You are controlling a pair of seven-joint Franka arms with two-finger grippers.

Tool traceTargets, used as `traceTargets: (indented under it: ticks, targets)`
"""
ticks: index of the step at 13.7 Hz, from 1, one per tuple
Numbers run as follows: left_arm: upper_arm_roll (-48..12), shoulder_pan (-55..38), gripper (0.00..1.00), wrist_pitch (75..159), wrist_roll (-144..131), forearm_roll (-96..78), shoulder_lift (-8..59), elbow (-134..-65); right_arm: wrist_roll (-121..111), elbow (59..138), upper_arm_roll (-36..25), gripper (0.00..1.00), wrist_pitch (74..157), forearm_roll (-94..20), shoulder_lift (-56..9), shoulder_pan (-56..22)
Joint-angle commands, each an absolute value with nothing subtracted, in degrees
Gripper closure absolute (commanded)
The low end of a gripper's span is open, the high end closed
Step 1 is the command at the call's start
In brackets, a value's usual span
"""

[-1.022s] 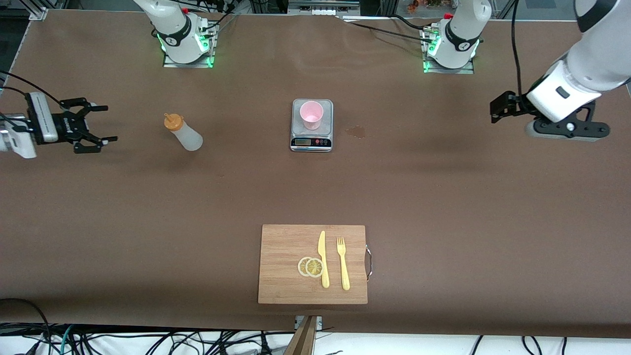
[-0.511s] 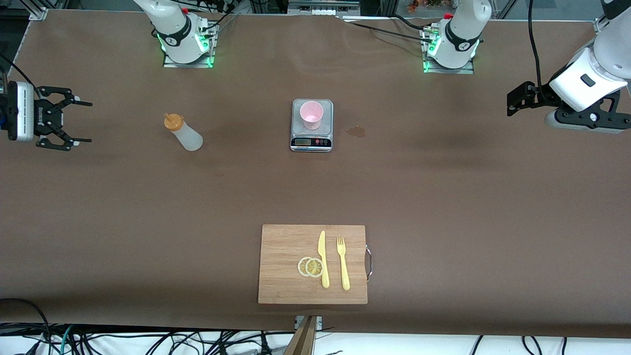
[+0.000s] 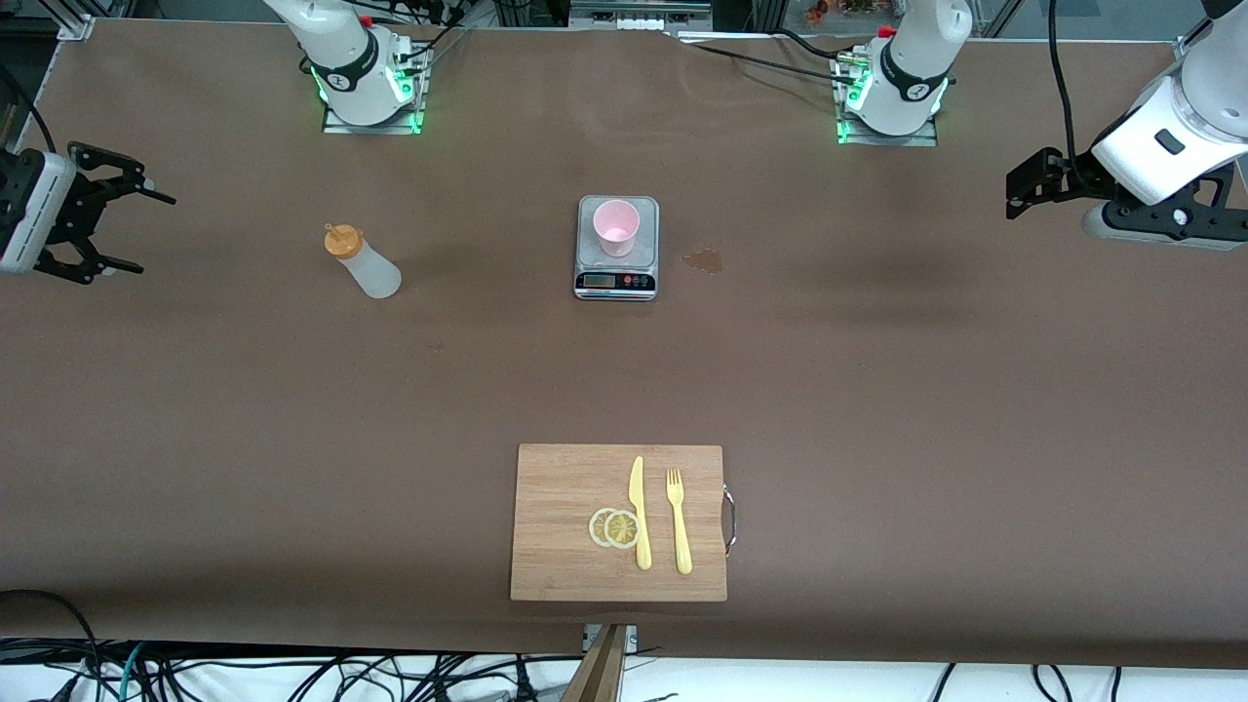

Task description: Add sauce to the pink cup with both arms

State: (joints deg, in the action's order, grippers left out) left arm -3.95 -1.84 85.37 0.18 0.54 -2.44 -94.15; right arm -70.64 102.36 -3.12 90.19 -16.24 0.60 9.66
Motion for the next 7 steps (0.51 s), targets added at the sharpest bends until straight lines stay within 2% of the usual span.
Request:
traceTargets:
  ticks: [1,7]
  targets:
    - [-3.9,-2.1,0.0,84.8,1.1,1.3,-3.5,-94.7,-60.9,104.3,-2.5,0.0,92.3,-13.0,5.0,8.1]
    - [-3.9,-2.0,0.0,84.4,1.1,1.3,-3.5,-94.7,-43.9,103.9,-1.1,0.0,92.8,-9.6,6.9,5.4]
